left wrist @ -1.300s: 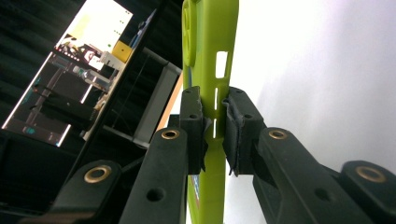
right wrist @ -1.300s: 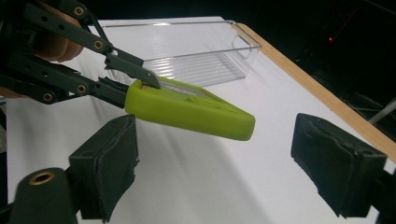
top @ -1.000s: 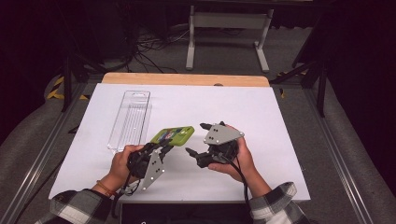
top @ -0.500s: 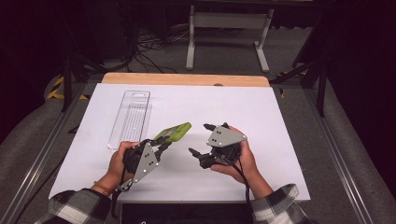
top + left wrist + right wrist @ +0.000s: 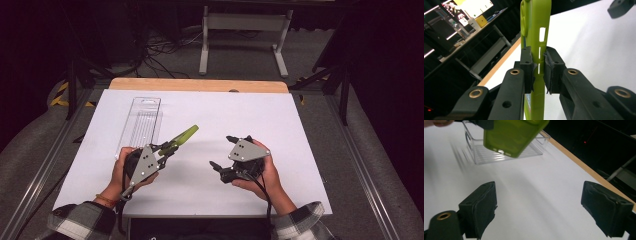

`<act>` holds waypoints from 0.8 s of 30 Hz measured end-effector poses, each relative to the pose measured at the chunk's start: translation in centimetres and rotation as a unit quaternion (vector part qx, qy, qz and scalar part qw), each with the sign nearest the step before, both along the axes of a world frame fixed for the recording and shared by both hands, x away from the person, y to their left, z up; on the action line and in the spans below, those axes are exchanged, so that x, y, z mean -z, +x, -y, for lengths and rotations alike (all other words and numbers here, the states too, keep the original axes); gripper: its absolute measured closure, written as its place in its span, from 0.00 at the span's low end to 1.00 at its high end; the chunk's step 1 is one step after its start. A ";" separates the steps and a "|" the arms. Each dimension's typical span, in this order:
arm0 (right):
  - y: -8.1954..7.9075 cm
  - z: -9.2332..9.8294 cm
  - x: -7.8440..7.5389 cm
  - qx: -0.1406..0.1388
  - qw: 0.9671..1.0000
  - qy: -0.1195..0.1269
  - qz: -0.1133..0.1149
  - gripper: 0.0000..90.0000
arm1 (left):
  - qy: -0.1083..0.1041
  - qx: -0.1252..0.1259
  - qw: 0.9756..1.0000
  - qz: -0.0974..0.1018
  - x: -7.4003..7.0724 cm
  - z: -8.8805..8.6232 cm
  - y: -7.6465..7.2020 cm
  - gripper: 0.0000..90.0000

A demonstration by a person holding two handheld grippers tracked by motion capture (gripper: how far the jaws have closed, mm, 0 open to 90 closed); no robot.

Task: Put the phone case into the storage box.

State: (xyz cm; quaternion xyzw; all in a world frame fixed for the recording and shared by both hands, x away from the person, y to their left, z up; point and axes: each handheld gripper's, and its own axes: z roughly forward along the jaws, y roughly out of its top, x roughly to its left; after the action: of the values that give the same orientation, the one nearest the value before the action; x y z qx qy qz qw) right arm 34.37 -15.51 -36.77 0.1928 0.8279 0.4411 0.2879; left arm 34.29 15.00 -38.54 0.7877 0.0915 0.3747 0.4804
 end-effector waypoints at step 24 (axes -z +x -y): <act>-1.3 3.0 3.0 0.033 0.999 0.012 0.041 0.13 | -0.050 0.001 0.998 -0.046 -0.2 -1.8 1.1 0.88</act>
State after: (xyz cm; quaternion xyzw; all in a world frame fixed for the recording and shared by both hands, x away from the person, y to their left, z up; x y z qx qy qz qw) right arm 33.08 -18.51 -39.73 0.2049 0.8033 0.4486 0.3338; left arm 35.44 16.77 -38.30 0.7791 0.1307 0.3327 0.5150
